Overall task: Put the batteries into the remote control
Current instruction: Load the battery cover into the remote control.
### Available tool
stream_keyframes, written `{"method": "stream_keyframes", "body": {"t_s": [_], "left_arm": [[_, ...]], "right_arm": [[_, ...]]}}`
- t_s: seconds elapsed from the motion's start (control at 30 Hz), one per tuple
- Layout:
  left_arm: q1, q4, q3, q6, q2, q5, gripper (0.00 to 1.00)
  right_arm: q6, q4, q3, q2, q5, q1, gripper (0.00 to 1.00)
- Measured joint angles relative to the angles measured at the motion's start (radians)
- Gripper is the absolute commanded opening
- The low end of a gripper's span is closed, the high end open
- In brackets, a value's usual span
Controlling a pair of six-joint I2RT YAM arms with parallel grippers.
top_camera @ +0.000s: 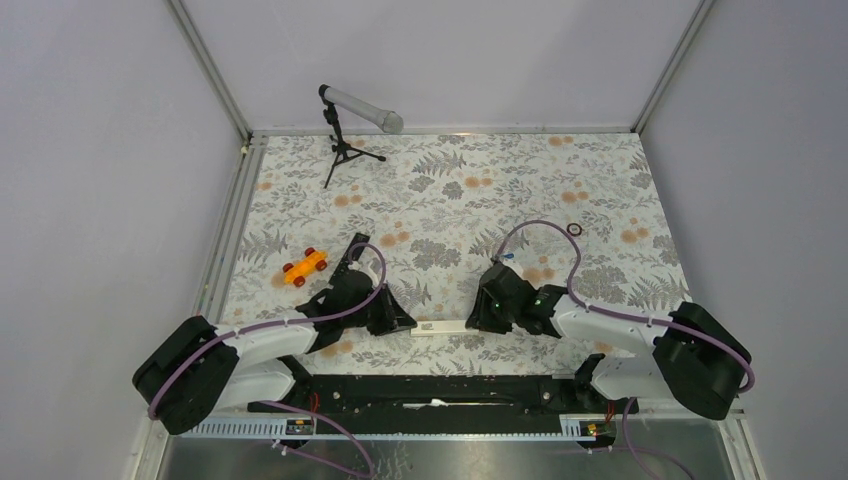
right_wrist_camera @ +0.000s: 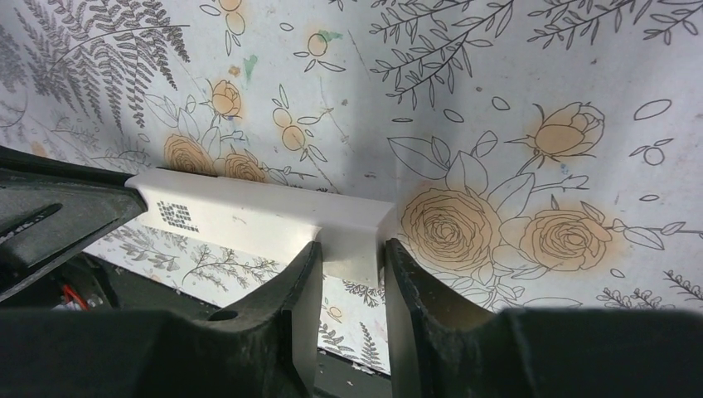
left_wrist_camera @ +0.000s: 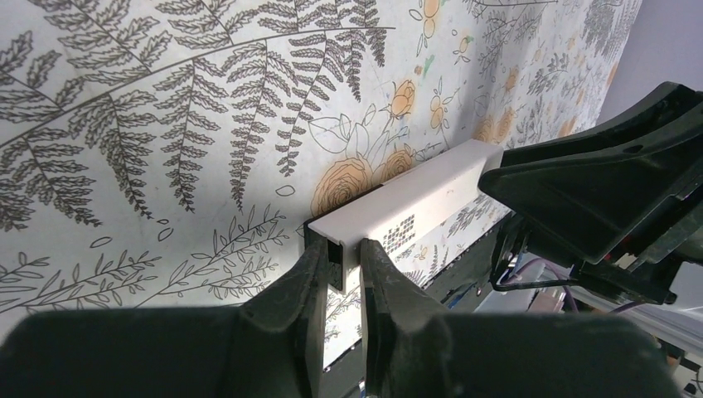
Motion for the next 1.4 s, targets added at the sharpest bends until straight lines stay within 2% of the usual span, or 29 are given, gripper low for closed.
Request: {"method": "stream_keyframes", "body": {"t_s": [0.17, 0.5, 0.7, 0.87, 1.07, 1.27, 1.4], "left_arm": [[0.008, 0.026, -0.011, -0.022, 0.009, 0.014, 0.0], [0.019, 0.084, -0.037, -0.051, 0.02, 0.033, 0.0], [0.02, 0.094, -0.043, -0.064, 0.019, 0.032, 0.0], [0.02, 0.091, -0.043, -0.063, 0.017, 0.031, 0.0], [0.02, 0.086, -0.043, -0.063, 0.012, 0.027, 0.0], [0.019, 0.072, -0.043, -0.063, -0.008, 0.018, 0.01], [0.013, 0.06, -0.042, -0.063, -0.019, 0.005, 0.05]], "right_arm": [[0.01, -0.058, 0.048, 0.037, 0.074, 0.053, 0.26], [0.011, -0.176, 0.158, 0.121, 0.188, 0.131, 0.21], [0.011, -0.19, 0.169, 0.133, 0.195, 0.137, 0.35], [0.019, -0.159, 0.135, 0.108, 0.211, 0.141, 0.36], [0.026, -0.023, 0.017, 0.023, 0.196, 0.122, 0.42], [0.035, 0.018, 0.011, 0.039, 0.181, 0.108, 0.65], [0.035, 0.002, 0.047, 0.072, 0.186, 0.11, 0.68]]}}
